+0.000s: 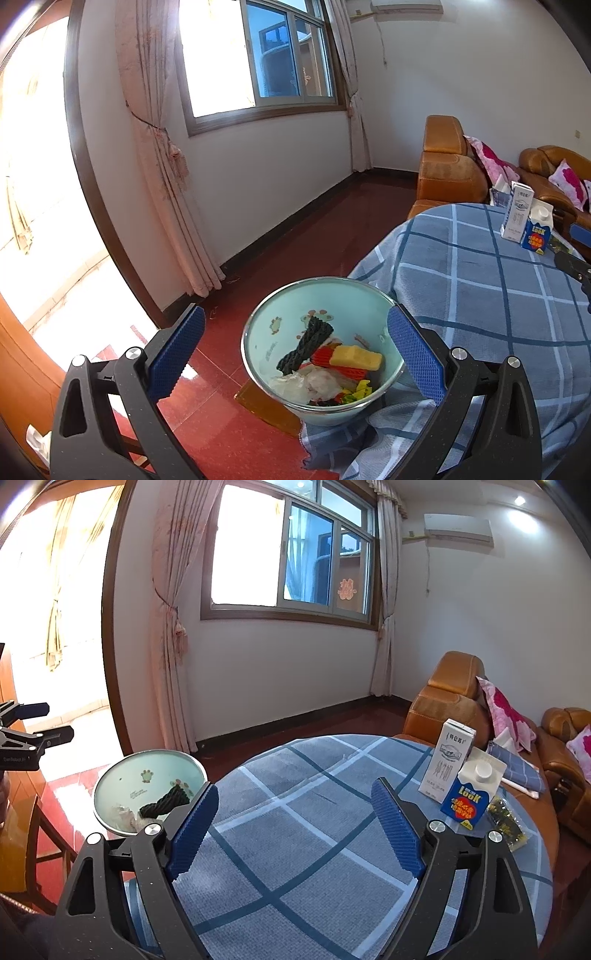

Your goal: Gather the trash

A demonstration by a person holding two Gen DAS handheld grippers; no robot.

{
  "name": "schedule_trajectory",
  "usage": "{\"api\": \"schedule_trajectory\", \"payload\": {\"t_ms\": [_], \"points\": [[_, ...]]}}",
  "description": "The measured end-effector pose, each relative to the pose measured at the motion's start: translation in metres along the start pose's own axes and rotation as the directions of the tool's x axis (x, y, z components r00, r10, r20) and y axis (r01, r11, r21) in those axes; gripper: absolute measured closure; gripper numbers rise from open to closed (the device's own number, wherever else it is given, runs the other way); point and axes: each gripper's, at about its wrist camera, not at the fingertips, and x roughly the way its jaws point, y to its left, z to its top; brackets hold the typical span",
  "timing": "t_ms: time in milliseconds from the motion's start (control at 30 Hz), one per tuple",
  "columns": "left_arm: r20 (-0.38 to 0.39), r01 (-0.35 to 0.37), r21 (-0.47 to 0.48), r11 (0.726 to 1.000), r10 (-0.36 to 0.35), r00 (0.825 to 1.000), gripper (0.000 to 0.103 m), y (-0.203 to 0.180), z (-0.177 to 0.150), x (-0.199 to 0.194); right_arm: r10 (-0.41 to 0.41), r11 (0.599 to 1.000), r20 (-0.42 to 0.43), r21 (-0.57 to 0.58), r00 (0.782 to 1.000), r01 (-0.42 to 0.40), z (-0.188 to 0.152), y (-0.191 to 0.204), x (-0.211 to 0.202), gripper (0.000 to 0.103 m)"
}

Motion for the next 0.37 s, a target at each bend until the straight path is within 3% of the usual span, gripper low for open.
{"api": "schedule_trajectory", "payload": {"t_ms": [200, 367], "points": [[-0.022, 0.015, -0.025, 1.0, -0.016, 1.0, 0.006, 0.002, -0.002, 0.003, -0.043, 0.999, -0.03, 0.003, 0.999, 0.043, -0.007, -0.006, 0.005, 0.019], [-0.034, 0.052, -0.057, 0.997, -0.054, 0.998, 0.006, 0.007, -0.004, 0.006, -0.15, 0.986, -0.095, 0.058, 0.984, 0.156, -0.022, -0.042, 0.012, 0.018]]}}
